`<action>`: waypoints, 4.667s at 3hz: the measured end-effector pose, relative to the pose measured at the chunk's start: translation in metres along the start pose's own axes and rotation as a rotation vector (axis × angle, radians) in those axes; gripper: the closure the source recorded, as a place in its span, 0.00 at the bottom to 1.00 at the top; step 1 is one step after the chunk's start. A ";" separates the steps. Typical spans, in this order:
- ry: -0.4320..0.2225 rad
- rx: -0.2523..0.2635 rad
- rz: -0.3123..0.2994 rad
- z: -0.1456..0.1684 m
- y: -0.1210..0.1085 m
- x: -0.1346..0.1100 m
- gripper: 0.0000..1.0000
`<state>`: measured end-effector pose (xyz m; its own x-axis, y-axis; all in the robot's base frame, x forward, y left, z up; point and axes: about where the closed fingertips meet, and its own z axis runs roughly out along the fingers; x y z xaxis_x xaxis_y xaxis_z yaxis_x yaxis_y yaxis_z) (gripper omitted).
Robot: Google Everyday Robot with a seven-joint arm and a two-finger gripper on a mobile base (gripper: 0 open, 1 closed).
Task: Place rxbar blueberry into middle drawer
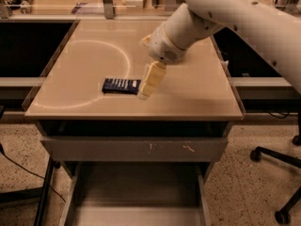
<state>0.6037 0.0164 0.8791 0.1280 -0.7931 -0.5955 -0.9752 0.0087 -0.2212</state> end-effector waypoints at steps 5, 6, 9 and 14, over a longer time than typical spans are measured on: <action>-0.346 -0.085 0.128 0.123 -0.003 -0.038 0.16; -0.346 -0.085 0.128 0.123 -0.003 -0.038 0.39; -0.346 -0.085 0.126 0.114 -0.003 -0.044 1.00; -0.416 -0.216 0.321 0.073 0.079 -0.023 1.00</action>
Offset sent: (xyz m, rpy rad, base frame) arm 0.0407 0.0786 -0.0466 0.4010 0.0811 0.0383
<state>0.5371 0.0799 0.8195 -0.1629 -0.4639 -0.8708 -0.9862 0.0501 0.1578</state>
